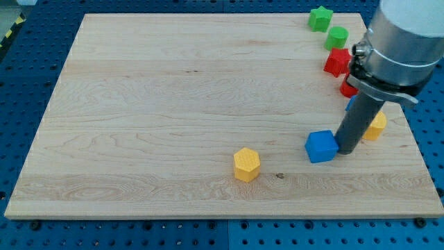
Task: Push blue cube closer to yellow hexagon
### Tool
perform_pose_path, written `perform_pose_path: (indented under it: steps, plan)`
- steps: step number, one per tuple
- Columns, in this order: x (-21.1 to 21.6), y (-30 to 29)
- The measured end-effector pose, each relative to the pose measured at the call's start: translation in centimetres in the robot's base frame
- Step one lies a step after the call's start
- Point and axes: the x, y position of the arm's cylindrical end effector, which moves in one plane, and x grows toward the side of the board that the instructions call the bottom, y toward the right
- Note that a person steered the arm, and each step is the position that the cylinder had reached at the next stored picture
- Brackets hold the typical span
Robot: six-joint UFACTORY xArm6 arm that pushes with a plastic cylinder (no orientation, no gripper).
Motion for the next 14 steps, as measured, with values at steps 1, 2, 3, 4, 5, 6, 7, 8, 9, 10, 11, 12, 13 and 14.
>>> perform_pose_path:
  steps: [1,2,3,4,5,6,7,8,9,10,11,12,13,14]
  plan:
    - [1.7,-0.3]
    - [2.4,-0.3]
    - [1.5,-1.2]
    - [1.5,-4.2]
    - [1.5,-6.8]
    - [1.5,-8.1]
    - [2.5,-7.2]
    - [1.7,-6.3]
    - [-0.8,-6.3]
    - [-0.9,-6.3]
    - [-0.9,-7.5]
    - [-1.3,-9.9]
    - [-0.9,-8.4]
    - [0.5,-1.3]
